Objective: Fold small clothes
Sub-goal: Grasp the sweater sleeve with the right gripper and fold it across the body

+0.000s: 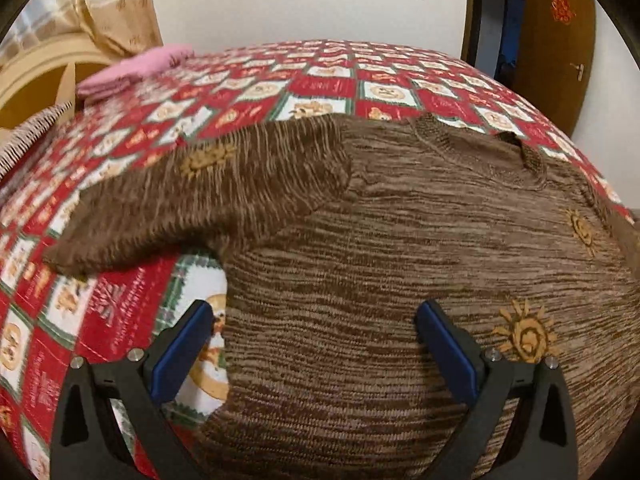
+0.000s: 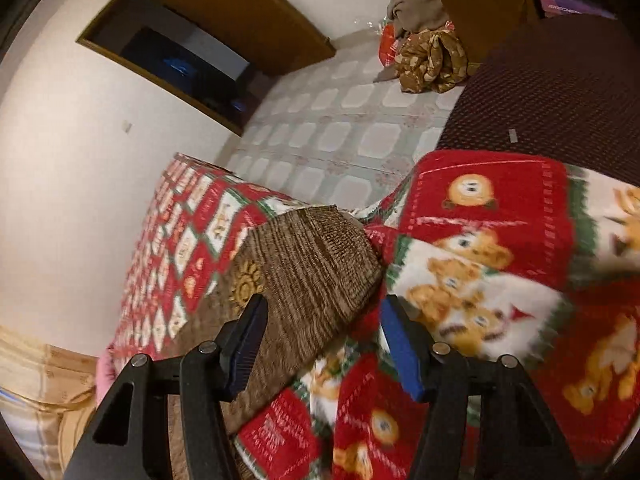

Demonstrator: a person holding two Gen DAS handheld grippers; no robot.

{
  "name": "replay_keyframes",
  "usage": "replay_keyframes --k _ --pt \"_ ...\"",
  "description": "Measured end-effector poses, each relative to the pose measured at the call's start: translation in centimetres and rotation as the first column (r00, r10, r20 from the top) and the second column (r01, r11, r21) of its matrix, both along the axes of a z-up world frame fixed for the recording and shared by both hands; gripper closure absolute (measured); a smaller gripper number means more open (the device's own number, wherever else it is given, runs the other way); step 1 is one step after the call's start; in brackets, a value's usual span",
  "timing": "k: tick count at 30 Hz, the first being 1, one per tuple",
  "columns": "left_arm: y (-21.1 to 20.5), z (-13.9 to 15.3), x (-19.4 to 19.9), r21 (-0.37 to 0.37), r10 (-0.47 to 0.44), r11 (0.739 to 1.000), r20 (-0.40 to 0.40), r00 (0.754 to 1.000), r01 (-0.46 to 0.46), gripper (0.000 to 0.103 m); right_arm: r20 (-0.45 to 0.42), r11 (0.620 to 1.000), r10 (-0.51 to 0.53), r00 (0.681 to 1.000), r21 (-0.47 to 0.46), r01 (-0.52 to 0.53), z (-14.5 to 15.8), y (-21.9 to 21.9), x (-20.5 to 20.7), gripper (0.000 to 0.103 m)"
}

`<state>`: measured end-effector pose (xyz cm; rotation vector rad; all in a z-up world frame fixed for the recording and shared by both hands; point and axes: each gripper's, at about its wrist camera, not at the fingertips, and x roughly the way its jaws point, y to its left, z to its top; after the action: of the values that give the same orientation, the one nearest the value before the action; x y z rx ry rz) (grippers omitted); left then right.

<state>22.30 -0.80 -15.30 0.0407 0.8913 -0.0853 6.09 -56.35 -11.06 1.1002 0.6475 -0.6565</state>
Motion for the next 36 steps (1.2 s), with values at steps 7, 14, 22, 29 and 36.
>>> replay_keyframes --k 7,14,22,29,36 --pt "-0.1 -0.2 0.3 -0.012 -0.002 1.0 -0.003 1.0 0.002 0.0 -0.099 0.999 -0.024 0.995 -0.029 0.021 -0.6 -0.9 2.8 0.044" --pt "0.0 -0.3 0.5 -0.035 -0.005 0.999 -0.001 1.0 0.005 0.0 -0.165 0.993 -0.053 0.985 -0.111 0.035 -1.4 -1.2 2.4 0.091" --pt "0.4 -0.4 0.7 -0.064 -0.01 0.998 0.005 1.0 0.01 0.0 -0.091 0.916 0.137 0.986 -0.367 -0.162 6.7 6.1 6.1 0.097" --pt "0.7 -0.4 0.6 -0.086 -0.013 0.996 0.013 1.0 0.014 0.0 -0.024 0.746 0.536 0.844 -0.455 -0.487 10.3 22.2 14.5 0.097" --pt "1.0 -0.3 0.5 -0.118 -0.017 0.993 0.022 1.0 0.019 0.0 -0.078 0.569 0.76 0.645 -0.399 -0.719 3.0 36.1 18.3 0.098"
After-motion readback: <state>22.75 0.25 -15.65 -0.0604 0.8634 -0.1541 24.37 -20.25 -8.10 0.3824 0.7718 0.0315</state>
